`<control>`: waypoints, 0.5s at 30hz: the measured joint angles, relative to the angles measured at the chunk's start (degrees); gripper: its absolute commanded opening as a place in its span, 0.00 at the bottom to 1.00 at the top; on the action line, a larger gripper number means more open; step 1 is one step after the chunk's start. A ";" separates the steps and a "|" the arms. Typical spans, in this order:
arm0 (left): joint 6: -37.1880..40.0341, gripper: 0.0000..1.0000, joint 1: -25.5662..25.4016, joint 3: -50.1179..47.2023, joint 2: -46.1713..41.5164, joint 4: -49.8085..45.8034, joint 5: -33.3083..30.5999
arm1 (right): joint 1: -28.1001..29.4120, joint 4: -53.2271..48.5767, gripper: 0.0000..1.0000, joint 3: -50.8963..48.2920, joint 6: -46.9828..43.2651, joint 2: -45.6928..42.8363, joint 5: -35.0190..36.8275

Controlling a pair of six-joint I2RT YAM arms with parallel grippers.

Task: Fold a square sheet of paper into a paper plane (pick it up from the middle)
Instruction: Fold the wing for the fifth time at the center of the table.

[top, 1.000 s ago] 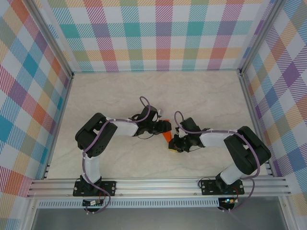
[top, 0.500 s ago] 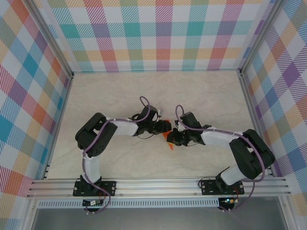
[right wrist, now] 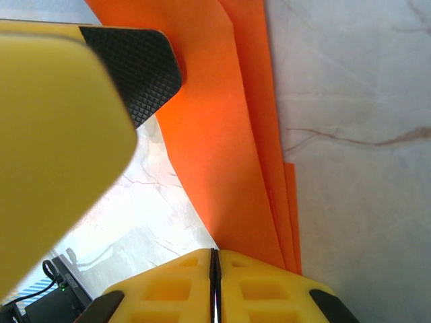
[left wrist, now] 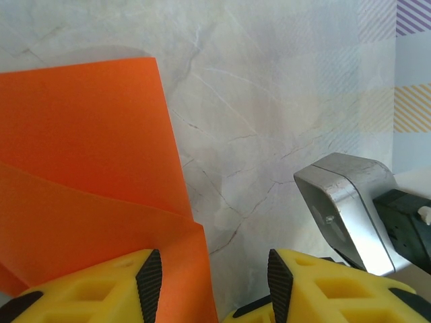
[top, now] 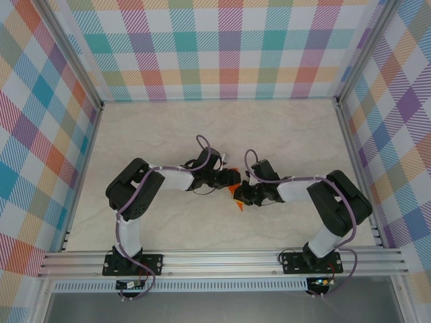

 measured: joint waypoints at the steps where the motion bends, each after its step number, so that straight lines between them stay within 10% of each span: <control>1: 0.24 0.49 0.00 0.20 0.00 -0.35 0.07 | -0.09 1.29 0.10 -0.72 0.13 -0.17 -0.13; 15: 3.63 0.47 -0.04 -0.35 -10.45 -5.55 -4.39 | -0.35 5.51 0.07 -2.78 0.17 -0.22 -1.70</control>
